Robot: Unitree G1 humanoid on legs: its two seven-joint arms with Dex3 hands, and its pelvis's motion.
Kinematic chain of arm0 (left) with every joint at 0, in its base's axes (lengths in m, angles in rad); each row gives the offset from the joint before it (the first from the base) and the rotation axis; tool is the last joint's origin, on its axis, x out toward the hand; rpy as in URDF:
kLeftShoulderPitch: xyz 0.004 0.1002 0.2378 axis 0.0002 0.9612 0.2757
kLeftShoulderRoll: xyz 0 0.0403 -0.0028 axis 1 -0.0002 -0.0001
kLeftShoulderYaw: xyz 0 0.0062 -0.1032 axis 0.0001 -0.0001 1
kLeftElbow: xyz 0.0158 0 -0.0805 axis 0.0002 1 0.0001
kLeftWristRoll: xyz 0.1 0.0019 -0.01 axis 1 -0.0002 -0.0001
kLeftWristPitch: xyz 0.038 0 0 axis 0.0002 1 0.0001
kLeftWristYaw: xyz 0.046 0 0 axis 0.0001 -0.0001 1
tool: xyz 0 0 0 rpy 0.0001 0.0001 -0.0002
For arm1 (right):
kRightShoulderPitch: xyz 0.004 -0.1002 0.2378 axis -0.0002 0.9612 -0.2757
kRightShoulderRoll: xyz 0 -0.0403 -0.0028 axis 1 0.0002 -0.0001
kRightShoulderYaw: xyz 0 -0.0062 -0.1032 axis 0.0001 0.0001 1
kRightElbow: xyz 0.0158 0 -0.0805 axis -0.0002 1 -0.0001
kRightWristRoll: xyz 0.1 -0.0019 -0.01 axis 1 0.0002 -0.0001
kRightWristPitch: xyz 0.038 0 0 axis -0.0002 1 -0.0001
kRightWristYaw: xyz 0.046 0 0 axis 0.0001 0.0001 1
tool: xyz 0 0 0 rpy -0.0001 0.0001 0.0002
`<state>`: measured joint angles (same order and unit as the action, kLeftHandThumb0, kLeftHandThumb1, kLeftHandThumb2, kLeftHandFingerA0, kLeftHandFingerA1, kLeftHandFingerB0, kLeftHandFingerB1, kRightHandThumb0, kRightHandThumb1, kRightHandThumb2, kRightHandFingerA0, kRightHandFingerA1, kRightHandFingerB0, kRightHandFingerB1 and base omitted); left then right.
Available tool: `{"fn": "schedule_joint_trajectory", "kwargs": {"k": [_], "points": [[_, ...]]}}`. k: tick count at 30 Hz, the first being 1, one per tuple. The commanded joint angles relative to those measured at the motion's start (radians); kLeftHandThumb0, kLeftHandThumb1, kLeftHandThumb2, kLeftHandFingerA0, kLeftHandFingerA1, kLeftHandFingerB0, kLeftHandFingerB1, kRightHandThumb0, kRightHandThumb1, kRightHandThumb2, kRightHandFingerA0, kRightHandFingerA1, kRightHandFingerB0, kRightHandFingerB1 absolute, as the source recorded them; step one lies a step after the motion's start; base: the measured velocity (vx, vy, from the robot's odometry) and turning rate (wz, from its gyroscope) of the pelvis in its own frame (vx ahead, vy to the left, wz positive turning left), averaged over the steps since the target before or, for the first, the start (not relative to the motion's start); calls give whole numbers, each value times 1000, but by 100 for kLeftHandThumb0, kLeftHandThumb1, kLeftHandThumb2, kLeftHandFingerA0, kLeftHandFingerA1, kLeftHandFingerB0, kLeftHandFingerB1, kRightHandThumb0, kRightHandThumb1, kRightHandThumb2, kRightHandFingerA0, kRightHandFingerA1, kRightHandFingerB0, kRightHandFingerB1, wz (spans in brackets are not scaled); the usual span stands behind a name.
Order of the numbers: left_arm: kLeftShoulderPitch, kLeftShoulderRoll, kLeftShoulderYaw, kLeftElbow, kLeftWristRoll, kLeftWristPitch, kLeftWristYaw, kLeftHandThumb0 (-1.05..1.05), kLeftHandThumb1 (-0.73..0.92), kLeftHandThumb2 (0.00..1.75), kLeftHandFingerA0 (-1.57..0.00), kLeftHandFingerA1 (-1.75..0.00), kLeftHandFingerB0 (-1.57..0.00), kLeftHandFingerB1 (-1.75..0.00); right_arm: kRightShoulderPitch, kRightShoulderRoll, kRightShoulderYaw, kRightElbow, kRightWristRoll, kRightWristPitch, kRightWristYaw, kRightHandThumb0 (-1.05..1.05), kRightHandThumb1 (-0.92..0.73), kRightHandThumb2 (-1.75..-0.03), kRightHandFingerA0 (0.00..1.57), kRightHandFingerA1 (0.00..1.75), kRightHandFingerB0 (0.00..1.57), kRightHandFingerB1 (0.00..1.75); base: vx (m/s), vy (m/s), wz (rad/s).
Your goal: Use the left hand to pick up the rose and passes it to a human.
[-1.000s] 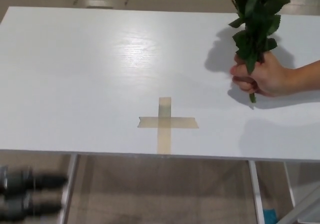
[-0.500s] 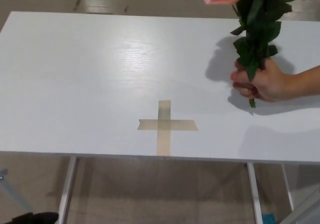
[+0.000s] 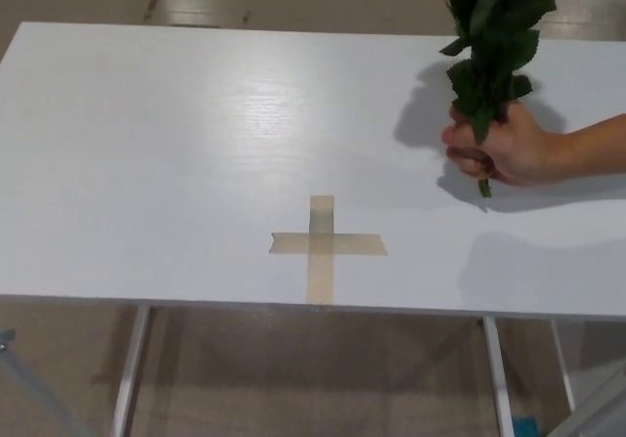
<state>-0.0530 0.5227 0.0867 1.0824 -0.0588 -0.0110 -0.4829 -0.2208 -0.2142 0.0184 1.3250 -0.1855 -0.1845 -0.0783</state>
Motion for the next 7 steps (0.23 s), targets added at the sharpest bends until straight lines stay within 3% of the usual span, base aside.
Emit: {"fn": "schedule_joint_trajectory", "kwargs": {"k": [1,7], "points": [[-48,-7,-41,138,91,-155,151,-72,59,94,-12,-44,0,-33,10,-6,-9,-1,4,9,-1,-30,-67,-60,63,42,48,37,0,0,0],[-65,-9,-39,176,84,-189,145,-72,58,94,-11,-44,0,-33,4,-8,-6,0,-1,13,3,-30,-67,-60,64,43,47,37,0,0,0]]}}
